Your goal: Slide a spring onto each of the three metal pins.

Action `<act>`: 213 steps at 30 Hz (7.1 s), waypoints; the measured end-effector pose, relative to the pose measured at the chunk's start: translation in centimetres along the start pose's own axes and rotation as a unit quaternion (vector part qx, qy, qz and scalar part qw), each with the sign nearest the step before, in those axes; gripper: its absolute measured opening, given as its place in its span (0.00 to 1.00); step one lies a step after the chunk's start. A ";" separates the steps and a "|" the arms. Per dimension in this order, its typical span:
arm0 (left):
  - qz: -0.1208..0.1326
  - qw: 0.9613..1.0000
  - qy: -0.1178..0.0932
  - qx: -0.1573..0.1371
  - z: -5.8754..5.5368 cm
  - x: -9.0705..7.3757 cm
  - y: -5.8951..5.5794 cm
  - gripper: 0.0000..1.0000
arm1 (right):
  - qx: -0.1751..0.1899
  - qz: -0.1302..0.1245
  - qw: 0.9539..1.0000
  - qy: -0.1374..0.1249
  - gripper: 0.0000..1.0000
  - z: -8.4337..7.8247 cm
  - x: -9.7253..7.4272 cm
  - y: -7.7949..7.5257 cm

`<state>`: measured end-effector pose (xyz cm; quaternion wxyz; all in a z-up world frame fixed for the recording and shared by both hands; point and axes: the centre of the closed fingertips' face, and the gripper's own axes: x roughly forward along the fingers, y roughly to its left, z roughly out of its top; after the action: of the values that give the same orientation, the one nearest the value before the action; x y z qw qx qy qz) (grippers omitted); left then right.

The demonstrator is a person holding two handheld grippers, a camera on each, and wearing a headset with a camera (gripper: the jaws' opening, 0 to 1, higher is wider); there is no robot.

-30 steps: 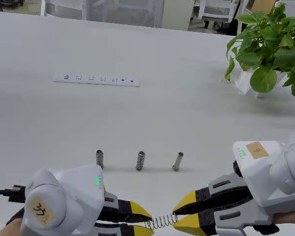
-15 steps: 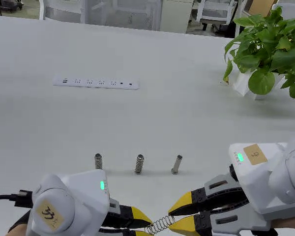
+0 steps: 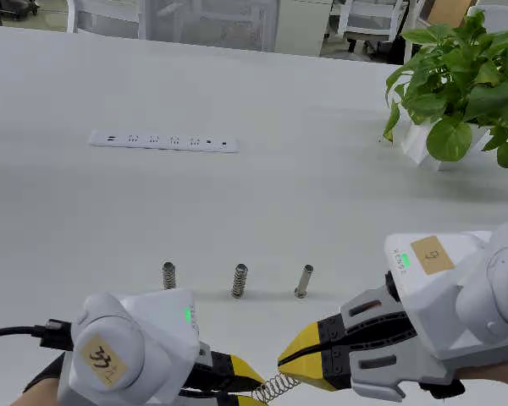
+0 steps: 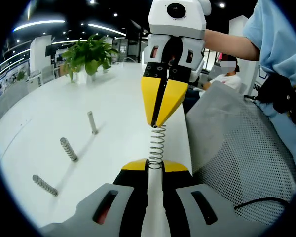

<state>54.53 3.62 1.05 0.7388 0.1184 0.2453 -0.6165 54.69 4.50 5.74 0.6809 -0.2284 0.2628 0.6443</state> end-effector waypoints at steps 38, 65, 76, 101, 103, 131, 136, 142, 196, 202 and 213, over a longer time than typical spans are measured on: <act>-0.005 1.000 -0.019 0.013 1.5 0.4 -0.2 0.06 | -0.010 0.044 0.997 0.066 0.22 -1.8 -1.0 0.5; -0.015 0.999 -0.050 0.008 3.2 1.3 -0.7 0.06 | -0.015 0.070 0.993 0.090 0.09 -2.7 -0.3 0.7; -0.019 0.999 -0.048 0.005 3.2 1.6 -0.9 0.06 | -0.018 0.072 0.992 0.101 0.08 -3.1 -0.4 0.8; -0.017 0.998 -0.052 -0.009 3.0 1.6 -1.0 0.07 | -0.022 0.069 0.992 0.108 0.07 -3.3 -0.3 0.7; -0.012 0.998 -0.053 -0.012 2.8 1.5 -0.9 0.11 | -0.023 0.067 0.992 0.109 0.07 -3.3 -0.3 0.6; 0.140 0.983 -0.064 -0.098 -0.9 -2.2 4.3 0.77 | -0.048 0.038 0.990 0.131 0.07 -4.1 0.2 -1.8; 0.176 0.975 -0.068 -0.115 -1.7 -3.3 5.2 0.88 | -0.042 0.033 0.989 0.138 0.07 -4.6 0.2 -2.3; 0.204 0.968 -0.064 -0.133 -2.7 -4.5 6.1 0.97 | -0.041 0.025 0.987 0.153 0.07 -5.3 -0.2 -3.1; 0.261 0.948 -0.042 -0.177 -6.0 -7.2 7.3 0.99 | -0.114 0.005 0.956 0.270 0.07 -5.4 -2.9 -13.8; 0.258 0.948 -0.041 -0.179 -6.2 -7.0 7.3 0.99 | -0.124 0.011 0.952 0.280 0.07 -5.1 -2.5 -14.2; 0.261 0.946 -0.043 -0.186 -6.5 -7.1 7.4 0.99 | -0.134 0.024 0.945 0.296 0.07 -5.6 -1.9 -15.0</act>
<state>59.49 14.32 -1.81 0.8924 0.0119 0.2842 -0.3503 69.23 -1.57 2.26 0.5197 -0.4915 0.3692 0.5934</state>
